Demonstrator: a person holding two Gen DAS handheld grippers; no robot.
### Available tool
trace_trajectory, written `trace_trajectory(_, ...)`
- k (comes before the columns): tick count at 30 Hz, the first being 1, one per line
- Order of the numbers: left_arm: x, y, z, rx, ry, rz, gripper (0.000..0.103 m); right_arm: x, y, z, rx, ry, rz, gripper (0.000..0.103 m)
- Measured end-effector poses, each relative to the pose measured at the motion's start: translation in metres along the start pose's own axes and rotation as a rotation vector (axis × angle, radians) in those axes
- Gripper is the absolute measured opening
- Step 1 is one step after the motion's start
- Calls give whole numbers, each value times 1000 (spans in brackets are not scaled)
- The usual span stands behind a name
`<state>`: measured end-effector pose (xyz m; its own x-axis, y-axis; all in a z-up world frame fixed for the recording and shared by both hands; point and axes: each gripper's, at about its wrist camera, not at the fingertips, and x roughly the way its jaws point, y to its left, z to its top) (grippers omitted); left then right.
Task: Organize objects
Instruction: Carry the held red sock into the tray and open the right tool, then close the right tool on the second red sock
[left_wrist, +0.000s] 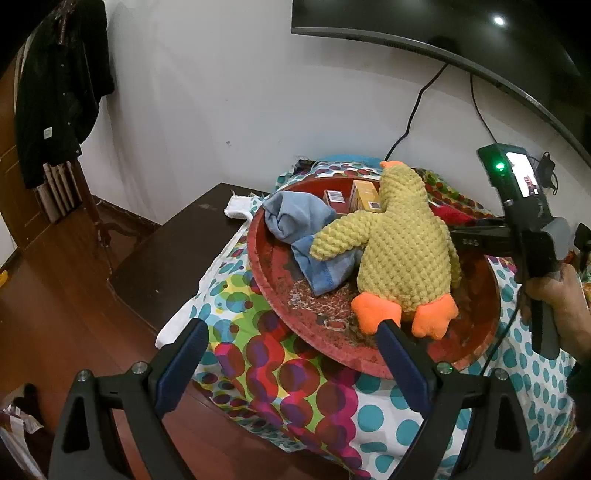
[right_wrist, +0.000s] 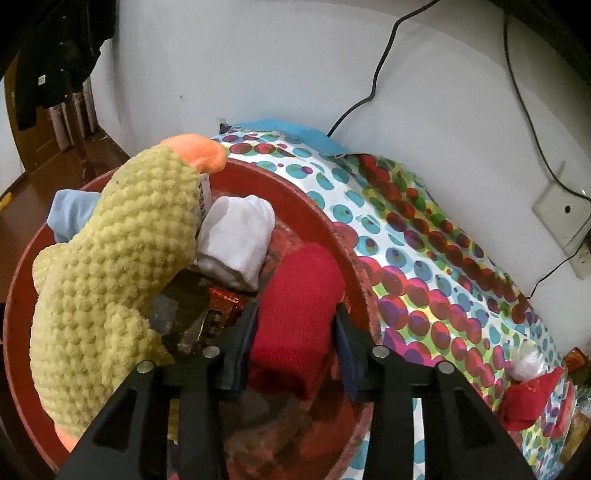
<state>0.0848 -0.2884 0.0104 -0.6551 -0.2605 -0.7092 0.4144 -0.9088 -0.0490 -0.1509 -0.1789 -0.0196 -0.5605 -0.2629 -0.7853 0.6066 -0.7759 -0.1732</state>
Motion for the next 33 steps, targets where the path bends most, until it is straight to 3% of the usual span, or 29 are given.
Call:
trace_trajectory(3,1,0,-1,-8,8,-6,95,-12,-5,-3,15,-24,0,54)
trace_trajectory(8,-5,-4,-1,-4,-5,-6,95,-37,-16,-10,22,-59,-11,56)
trace_trajectory(11,-6,-9,-1,5,-3,-12,95,-56,-32,-21,60,-86,-18,68)
trace_trajectory(13,-8,-13,-1,8,-7,-16,95,-66,-48,-33,83,-95,-46,69)
trace_trajectory(20,-12,-30,-4,41,-13,-28,95,-68,-133,-86,224,-22,-193,70)
trace_trajectory(24,-13,-39,-6,60,-16,-33,95,-62,-185,-114,325,28,-260,78)
trace_trajectory(28,-12,-45,-7,83,-5,-38,95,-51,-223,-133,422,59,-264,79)
trace_trajectory(33,-13,-52,-9,120,-11,-37,95,-40,-236,-137,461,39,-265,84)
